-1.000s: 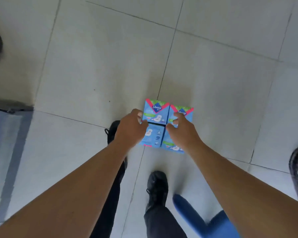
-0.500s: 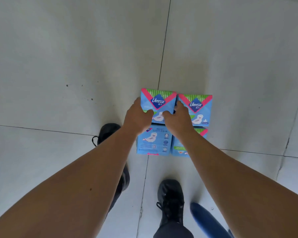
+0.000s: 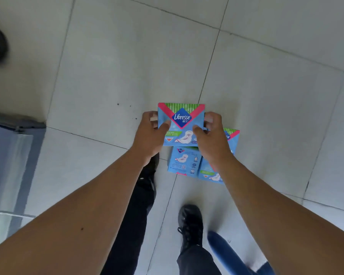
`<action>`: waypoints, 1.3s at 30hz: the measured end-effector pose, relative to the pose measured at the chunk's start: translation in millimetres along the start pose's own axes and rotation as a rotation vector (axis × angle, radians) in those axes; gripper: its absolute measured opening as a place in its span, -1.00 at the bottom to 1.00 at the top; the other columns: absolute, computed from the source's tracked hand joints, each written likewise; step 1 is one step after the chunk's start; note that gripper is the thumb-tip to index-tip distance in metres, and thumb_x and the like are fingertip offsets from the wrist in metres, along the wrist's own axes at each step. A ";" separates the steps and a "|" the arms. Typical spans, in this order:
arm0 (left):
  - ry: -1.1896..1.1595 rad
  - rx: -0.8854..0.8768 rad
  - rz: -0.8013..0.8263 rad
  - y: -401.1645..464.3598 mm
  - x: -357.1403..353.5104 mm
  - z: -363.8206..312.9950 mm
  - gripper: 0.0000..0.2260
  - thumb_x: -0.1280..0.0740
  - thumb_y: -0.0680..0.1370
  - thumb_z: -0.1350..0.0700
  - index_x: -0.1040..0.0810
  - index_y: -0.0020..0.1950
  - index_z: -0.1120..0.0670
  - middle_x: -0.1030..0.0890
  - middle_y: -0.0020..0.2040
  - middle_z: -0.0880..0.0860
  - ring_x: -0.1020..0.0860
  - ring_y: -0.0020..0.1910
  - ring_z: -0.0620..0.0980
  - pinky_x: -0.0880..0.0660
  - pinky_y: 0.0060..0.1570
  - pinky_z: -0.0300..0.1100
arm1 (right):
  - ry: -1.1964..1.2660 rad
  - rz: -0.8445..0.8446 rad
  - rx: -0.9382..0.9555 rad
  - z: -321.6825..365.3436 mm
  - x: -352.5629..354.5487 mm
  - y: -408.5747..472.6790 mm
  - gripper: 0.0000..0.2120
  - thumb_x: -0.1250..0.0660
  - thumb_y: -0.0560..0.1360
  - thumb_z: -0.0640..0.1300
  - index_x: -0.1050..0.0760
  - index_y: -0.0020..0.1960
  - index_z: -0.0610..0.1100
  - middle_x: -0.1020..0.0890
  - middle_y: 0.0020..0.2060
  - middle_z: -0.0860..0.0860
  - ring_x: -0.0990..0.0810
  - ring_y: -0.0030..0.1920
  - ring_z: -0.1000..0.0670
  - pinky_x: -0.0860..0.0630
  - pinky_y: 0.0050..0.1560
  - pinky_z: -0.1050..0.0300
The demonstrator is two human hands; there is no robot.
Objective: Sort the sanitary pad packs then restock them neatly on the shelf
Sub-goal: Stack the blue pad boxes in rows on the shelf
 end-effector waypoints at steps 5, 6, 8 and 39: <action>-0.283 -0.073 -0.156 -82.6 76.3 -67.9 -0.76 -0.39 0.56 0.12 -0.40 0.16 0.05 -0.64 0.02 0.10 -0.67 -0.06 0.05 -0.62 -0.03 -0.03 | -0.039 0.123 0.176 117.0 -9.6 -56.0 -0.71 -0.33 0.55 -0.20 -0.32 0.06 0.14 -0.62 -0.09 0.04 -0.62 -0.22 0.08 -0.58 -0.19 0.13; -0.320 -0.093 -0.193 -102.1 94.9 -77.0 -0.75 -0.39 0.56 0.13 -0.40 0.17 0.05 -0.65 0.02 0.11 -0.67 -0.06 0.05 -0.62 -0.03 -0.04 | -0.051 0.167 0.219 139.6 -17.2 -71.6 -0.71 -0.34 0.55 -0.19 -0.32 0.03 0.16 -0.63 -0.08 0.03 -0.63 -0.22 0.07 -0.59 -0.16 0.09; -0.393 -0.132 -0.279 -143.9 136.9 -91.1 -0.75 -0.39 0.56 0.13 -0.42 0.20 0.05 -0.66 0.03 0.09 -0.68 -0.06 0.04 -0.62 -0.07 -0.08 | -0.080 0.254 0.311 184.9 -36.7 -107.6 -0.70 -0.35 0.54 -0.18 -0.33 0.01 0.19 -0.65 -0.06 0.01 -0.65 -0.19 0.05 -0.60 -0.13 0.05; -0.552 -0.368 -1.200 -438.4 626.6 22.4 -0.62 -0.36 0.57 0.11 -0.41 0.37 -0.03 -0.61 0.16 -0.09 -0.60 0.15 -0.13 -0.60 -0.07 -0.29 | -0.543 0.908 1.264 443.2 -504.9 -493.2 -0.56 -0.43 0.50 -0.12 -0.31 0.29 -0.02 -0.57 0.09 0.06 -0.56 0.06 0.11 -0.56 0.00 0.20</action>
Point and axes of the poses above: each hand's wrist, its own y-axis towards the middle knuckle, its own x-axis out of the back of the hand, z = x × y, the point moved 9 cm from there along y, towards the middle knuckle
